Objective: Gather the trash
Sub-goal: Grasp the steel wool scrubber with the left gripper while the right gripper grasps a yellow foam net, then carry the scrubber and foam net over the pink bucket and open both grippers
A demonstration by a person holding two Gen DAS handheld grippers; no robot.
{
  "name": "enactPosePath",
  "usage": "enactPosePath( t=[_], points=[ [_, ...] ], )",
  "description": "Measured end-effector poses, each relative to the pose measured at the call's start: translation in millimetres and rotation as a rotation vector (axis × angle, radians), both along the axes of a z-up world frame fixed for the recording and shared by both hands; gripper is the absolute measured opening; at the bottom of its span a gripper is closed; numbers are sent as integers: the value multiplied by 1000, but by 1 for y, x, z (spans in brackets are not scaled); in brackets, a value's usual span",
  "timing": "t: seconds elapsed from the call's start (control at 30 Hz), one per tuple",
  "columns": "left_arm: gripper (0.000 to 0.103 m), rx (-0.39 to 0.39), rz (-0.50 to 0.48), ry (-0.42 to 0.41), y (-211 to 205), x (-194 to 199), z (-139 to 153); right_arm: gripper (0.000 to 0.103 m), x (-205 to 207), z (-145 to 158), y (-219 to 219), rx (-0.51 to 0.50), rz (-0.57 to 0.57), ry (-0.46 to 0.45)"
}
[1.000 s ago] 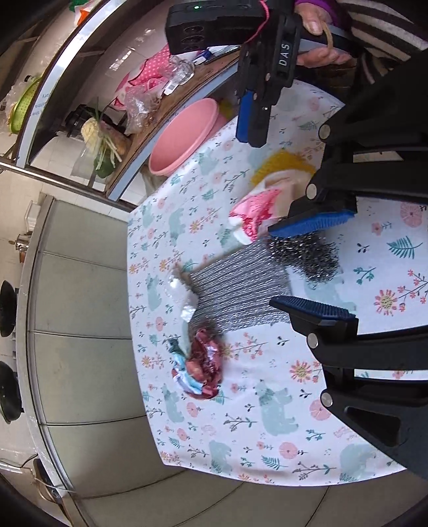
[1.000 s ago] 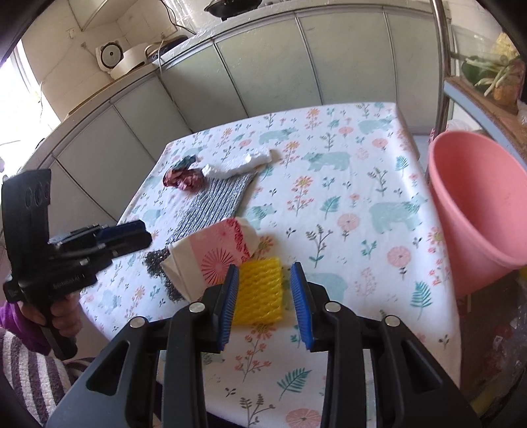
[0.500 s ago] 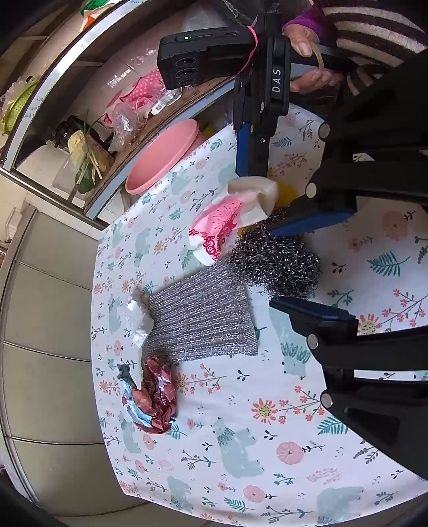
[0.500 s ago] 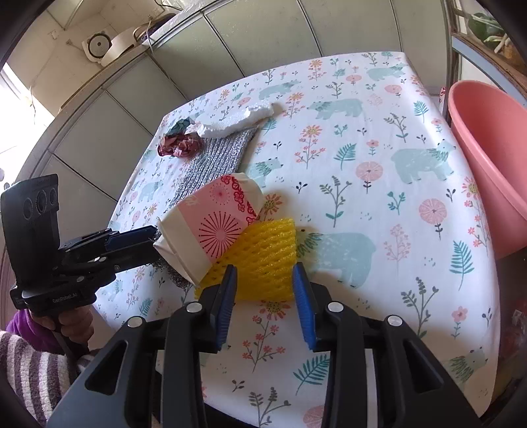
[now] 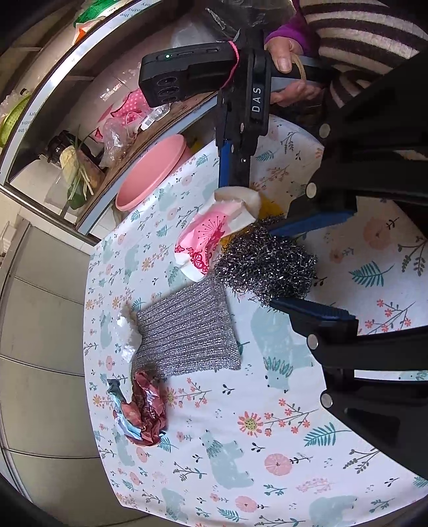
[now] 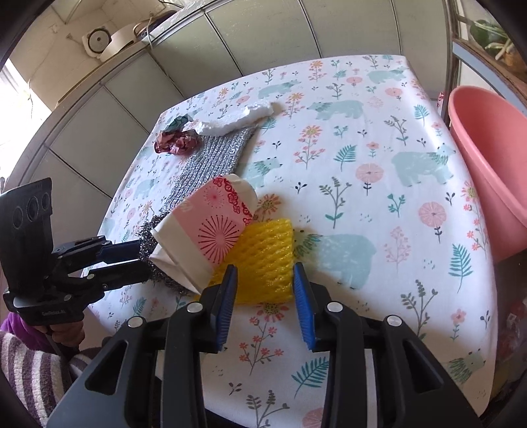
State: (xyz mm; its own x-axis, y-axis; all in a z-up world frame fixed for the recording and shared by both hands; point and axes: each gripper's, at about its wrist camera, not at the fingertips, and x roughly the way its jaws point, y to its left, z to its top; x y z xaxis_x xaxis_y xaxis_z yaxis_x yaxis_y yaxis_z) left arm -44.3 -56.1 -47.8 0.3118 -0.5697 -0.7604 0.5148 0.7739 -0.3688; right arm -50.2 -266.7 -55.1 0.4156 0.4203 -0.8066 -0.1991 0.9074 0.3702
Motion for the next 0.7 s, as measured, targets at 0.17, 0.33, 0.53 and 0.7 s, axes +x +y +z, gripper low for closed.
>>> enactPosePath(
  t=[0.17, 0.33, 0.53, 0.7],
  points=[
    [31, -4, -28, -2, -2, -3, -1, 6, -4, 5, -4, -4, -6, -26],
    [2, 5, -28, -53, -1, -8, 7, 5, -10, 17, -12, 5, -29, -78],
    [0, 34, 3, -114, 9, -16, 20, 5, -17, 32, -23, 5, -61, -136],
    [0, 31, 29, -170, 18, -23, 39, 5, -24, 51, -30, 7, -79, -199]
  ],
)
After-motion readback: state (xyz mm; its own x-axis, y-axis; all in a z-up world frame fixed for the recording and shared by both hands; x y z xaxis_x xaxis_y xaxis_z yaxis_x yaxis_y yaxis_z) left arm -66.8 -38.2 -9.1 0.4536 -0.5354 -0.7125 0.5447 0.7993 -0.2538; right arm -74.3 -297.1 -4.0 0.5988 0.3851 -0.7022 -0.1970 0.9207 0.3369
